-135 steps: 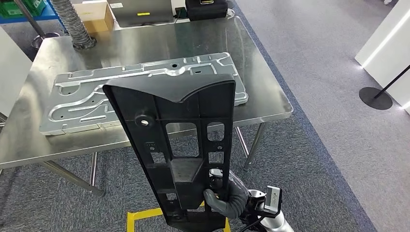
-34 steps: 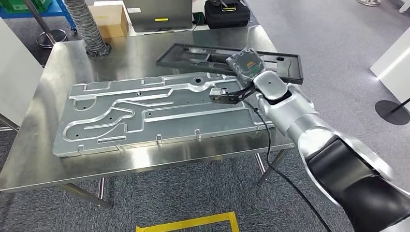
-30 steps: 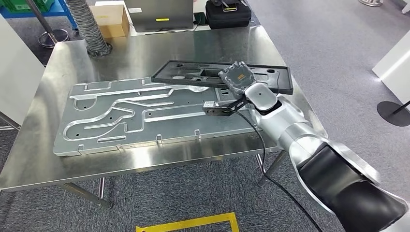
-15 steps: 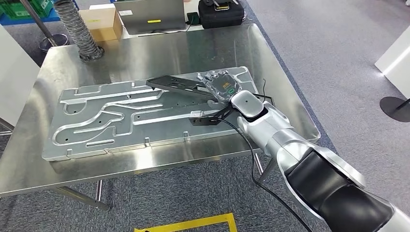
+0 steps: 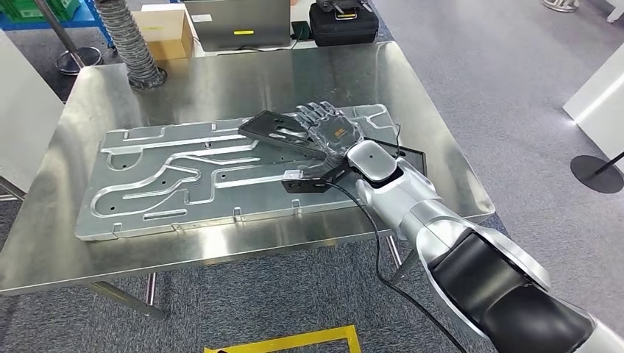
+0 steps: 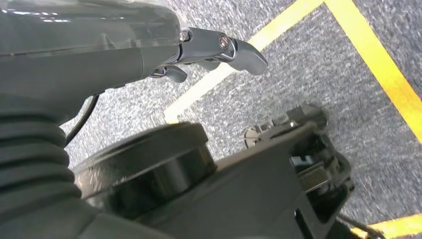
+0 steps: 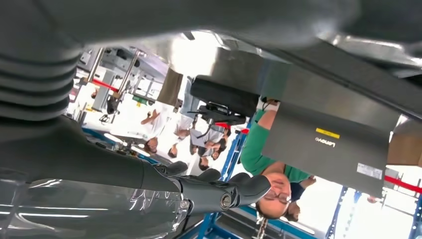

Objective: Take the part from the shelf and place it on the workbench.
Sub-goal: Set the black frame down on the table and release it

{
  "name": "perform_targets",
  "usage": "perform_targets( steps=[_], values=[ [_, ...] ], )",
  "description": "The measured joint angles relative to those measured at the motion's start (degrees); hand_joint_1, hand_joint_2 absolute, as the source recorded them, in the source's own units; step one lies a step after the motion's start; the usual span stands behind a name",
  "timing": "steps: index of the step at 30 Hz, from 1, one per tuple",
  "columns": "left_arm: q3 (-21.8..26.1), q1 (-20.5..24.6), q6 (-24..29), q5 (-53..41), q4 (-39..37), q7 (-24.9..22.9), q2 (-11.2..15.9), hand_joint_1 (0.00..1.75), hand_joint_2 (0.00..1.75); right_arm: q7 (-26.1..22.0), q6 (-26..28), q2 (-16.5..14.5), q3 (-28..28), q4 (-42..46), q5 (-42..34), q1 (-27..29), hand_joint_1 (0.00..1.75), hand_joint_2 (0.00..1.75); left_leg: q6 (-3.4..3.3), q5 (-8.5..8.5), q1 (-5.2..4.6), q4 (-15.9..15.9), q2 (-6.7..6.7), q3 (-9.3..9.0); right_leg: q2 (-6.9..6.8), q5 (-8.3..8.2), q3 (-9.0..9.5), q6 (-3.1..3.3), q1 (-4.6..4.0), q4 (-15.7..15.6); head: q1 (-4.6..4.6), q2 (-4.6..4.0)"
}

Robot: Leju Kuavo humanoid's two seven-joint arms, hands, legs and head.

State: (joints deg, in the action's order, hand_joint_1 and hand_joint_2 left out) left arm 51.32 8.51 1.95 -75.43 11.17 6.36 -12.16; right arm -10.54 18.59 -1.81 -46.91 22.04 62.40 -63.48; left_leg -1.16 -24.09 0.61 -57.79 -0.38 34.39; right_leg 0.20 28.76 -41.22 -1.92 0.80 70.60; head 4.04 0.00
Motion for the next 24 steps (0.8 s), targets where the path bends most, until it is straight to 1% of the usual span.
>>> perform_targets(
  steps=[1,2,3,4,5,7,8,9,10,11,12,13,14,15,16,17,18,19,20,22,23,24],
  values=[
    [0.00,0.00,-0.05,0.02,0.00,0.02,-0.01,0.00,0.00,-0.01,0.01,0.00,0.15,0.01,-0.03,-0.06,0.00,0.00,0.14,-0.11,0.00,-0.15,-0.04,0.01,-0.05,-1.92,2.01,0.12,0.04,-4.16,0.00,0.00],
    [0.00,0.02,-0.11,0.03,0.00,0.04,-0.01,0.00,0.00,-0.02,0.02,-0.02,0.28,0.02,-0.05,-0.16,0.00,0.00,0.35,-0.25,-0.10,-0.37,-0.07,0.08,-0.09,-3.30,3.86,0.32,-0.06,-7.92,0.01,0.00],
    [0.01,0.04,-0.20,0.08,0.00,0.05,-0.01,0.00,0.00,-0.03,0.02,-0.05,0.40,0.03,-0.07,-0.23,0.00,0.00,0.59,-0.36,-0.19,-0.52,-0.09,0.16,-0.11,-4.07,5.09,0.56,-0.17,-10.52,0.01,0.00],
    [0.01,0.06,-0.29,0.13,0.00,0.07,0.00,0.00,0.00,-0.04,0.01,-0.09,0.51,0.04,-0.08,-0.24,0.00,0.00,0.85,-0.43,-0.27,-0.60,-0.10,0.23,-0.10,-4.21,5.65,0.82,-0.32,-11.78,0.01,0.00],
    [0.02,0.07,-0.41,0.21,0.00,0.07,0.01,0.00,0.00,-0.05,0.01,-0.11,0.64,0.04,-0.03,-0.22,0.00,0.00,1.12,-0.43,-0.33,-0.58,-0.09,0.26,-0.06,-4.11,5.69,1.09,-0.49,-11.90,0.02,0.00],
    [0.04,0.05,-0.58,0.37,0.00,0.00,0.02,0.00,0.00,-0.01,0.01,-0.11,0.92,0.06,0.16,-0.18,0.00,0.00,1.69,-0.68,-0.28,-0.69,-0.06,0.24,-0.04,-4.29,5.79,1.75,-0.34,-12.21,0.02,0.00],
    [0.05,0.04,-0.64,0.45,0.00,-0.04,0.03,0.00,0.00,0.03,0.00,-0.16,1.03,0.06,0.31,-0.21,0.00,0.00,1.97,-1.41,-0.23,-1.60,-0.02,0.58,-0.05,-4.42,5.91,2.12,-0.20,-12.44,0.02,0.00],
    [0.07,0.03,-0.65,0.51,0.00,-0.09,0.04,0.00,0.00,0.09,-0.02,-0.25,1.10,0.07,0.42,-0.24,0.00,0.00,2.21,-2.75,-0.18,-3.68,0.00,1.44,-0.07,-4.55,6.03,2.45,-0.05,-12.67,0.02,0.00],
    [0.09,0.02,-0.65,0.57,0.00,-0.11,0.05,0.00,0.00,0.17,-0.04,-0.34,1.13,0.08,0.54,-0.22,0.00,0.00,2.39,-4.60,-0.07,-6.97,0.03,2.87,-0.09,-4.60,6.09,2.67,-0.05,-12.76,0.02,0.00],
    [0.11,0.01,-0.65,0.66,0.00,-0.15,0.05,0.00,0.00,0.28,-0.09,-0.42,1.15,0.08,0.65,-0.17,0.00,0.00,2.55,-6.52,-0.02,-10.96,0.05,4.68,-0.10,-4.60,6.09,2.82,-0.08,-12.76,0.02,0.00],
    [0.14,-0.03,-0.64,0.73,0.00,-0.19,0.05,0.00,0.00,0.44,-0.16,-0.45,1.18,0.07,0.77,-0.05,0.00,0.00,2.67,-7.90,0.02,-14.57,0.05,6.36,-0.12,-4.59,6.08,2.86,-0.12,-12.74,0.02,0.00],
    [0.19,-0.08,-0.62,0.80,0.00,-0.22,0.07,0.00,0.00,0.58,-0.25,-0.46,1.21,0.07,0.92,0.07,0.00,0.00,2.75,-8.31,0.04,-16.67,0.05,7.38,-0.14,-4.58,6.07,2.88,-0.15,-12.70,0.02,0.00],
    [0.23,-0.13,-0.61,0.84,0.00,-0.25,0.08,0.00,0.00,0.71,-0.33,-0.48,1.27,0.07,1.04,0.16,0.00,0.00,2.78,-7.57,0.05,-16.55,0.05,7.36,-0.15,-4.56,6.07,2.86,-0.14,-12.64,0.02,0.00],
    [0.28,-0.16,-0.60,0.88,0.00,-0.26,0.10,0.00,0.00,0.81,-0.39,-0.51,1.36,0.07,1.14,0.20,0.00,0.00,2.73,-5.84,0.07,-14.16,0.06,6.23,-0.14,-4.51,6.09,2.79,-0.13,-12.56,0.02,0.00],
    [0.32,-0.15,-0.59,0.92,0.00,-0.26,0.12,0.00,0.00,0.85,-0.43,-0.56,1.46,0.07,1.20,0.19,0.00,0.00,2.61,-3.68,0.10,-10.21,0.07,4.34,-0.11,-4.43,6.10,2.66,-0.12,-12.42,0.02,0.00],
    [0.36,-0.12,-0.59,0.96,0.00,-0.26,0.13,0.00,0.00,0.89,-0.44,-0.61,1.58,0.08,1.21,0.16,0.00,0.00,2.43,-2.10,0.04,-6.29,0.06,2.39,-0.07,-4.32,6.04,2.45,-0.22,-12.23,0.02,0.00],
    [0.39,-0.09,-0.59,0.99,0.00,-0.27,0.13,0.00,0.00,0.93,-0.46,-0.65,1.71,0.08,1.22,0.14,0.00,0.00,2.20,-1.13,-0.02,-3.29,0.04,0.96,-0.02,-4.26,5.92,2.19,-0.32,-12.05,0.02,0.00],
    [0.42,-0.09,-0.59,1.01,0.00,-0.27,0.13,0.00,0.00,0.95,-0.53,-0.67,1.81,0.08,1.24,0.14,0.00,0.00,1.96,-0.82,-0.08,-1.64,0.01,0.25,0.01,-4.27,5.76,1.90,-0.41,-11.92,0.02,0.00],
    [0.44,-0.12,-0.59,1.03,0.00,-0.28,0.13,0.00,0.00,1.00,-0.67,-0.68,1.89,0.08,1.27,0.15,0.00,0.00,1.71,-0.97,-0.18,-1.24,-0.05,0.14,0.02,-4.36,5.61,1.59,-0.49,-11.91,0.02,0.00],
    [0.48,-0.18,-0.58,1.05,0.00,-0.28,0.13,0.00,0.00,1.27,-0.98,-0.67,2.02,0.07,1.41,0.16,0.00,0.00,0.96,-0.59,-0.09,-0.87,-0.08,0.29,-0.01,-4.39,5.46,0.92,-0.38,-11.89,0.02,0.00],
    [0.50,-0.17,-0.57,1.06,0.00,-0.28,0.13,0.00,0.00,1.49,-1.09,-0.67,2.13,0.07,1.50,0.14,0.00,0.00,0.56,-0.35,-0.03,-0.66,-0.06,0.29,-0.04,-3.80,5.21,0.60,-0.29,-11.31,0.02,0.00],
    [0.52,-0.15,-0.57,1.07,0.00,-0.27,0.13,0.00,0.00,1.69,-1.13,-0.66,2.25,0.06,1.59,0.13,0.00,0.00,0.20,-0.12,0.05,-0.44,-0.01,0.30,-0.05,-2.57,4.55,0.32,-0.20,-9.71,0.02,0.00]
  ],
)
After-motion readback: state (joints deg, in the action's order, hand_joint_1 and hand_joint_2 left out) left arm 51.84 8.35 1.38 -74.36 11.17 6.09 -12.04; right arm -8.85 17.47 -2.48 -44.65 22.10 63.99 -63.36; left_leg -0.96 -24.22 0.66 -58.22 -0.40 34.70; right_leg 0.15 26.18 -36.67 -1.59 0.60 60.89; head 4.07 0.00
